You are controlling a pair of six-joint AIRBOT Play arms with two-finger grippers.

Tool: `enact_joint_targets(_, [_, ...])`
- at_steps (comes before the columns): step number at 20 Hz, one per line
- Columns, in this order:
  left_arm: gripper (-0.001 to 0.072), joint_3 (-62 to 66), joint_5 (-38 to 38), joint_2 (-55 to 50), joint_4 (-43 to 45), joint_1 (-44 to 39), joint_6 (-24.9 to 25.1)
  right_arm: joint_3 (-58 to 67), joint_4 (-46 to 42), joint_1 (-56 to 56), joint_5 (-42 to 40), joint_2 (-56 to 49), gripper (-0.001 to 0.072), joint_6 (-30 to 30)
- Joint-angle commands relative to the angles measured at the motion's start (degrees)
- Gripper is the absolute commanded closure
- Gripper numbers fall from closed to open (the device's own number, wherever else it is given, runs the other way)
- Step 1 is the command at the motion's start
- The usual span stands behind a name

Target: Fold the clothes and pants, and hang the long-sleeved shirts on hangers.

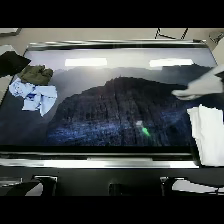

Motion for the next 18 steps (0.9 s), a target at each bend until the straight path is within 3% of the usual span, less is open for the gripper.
enact_joint_targets(1, [0.0683,-0.02,0.04,0.26,-0.31,-0.04,1.49,1.09,-0.9,-10.25,6.75,3.43,0.0674,5.22])
enact_joint_targets(8, [0.0683,-0.02,0.37,0.24,-0.28,-0.02,3.41,1.09,-6.27,-22.51,16.57,7.1,0.0674,9.97])
enact_joint_targets(12, [0.0683,-0.02,1.6,0.24,-0.28,-0.02,3.41,-2.01,-24.28,-22.93,18.95,8.61,0.0674,10.21])
enact_joint_targets(16, [0.0683,-0.02,1.55,0.24,-0.26,-0.02,3.41,-15.78,-37.97,-22.95,18.32,11.04,0.0674,6.82])
enact_joint_targets(18, [0.0684,-0.02,1.53,0.24,-0.31,-0.04,3.39,-24.68,-44.96,-23.08,13.49,12.94,0.0674,5.88])
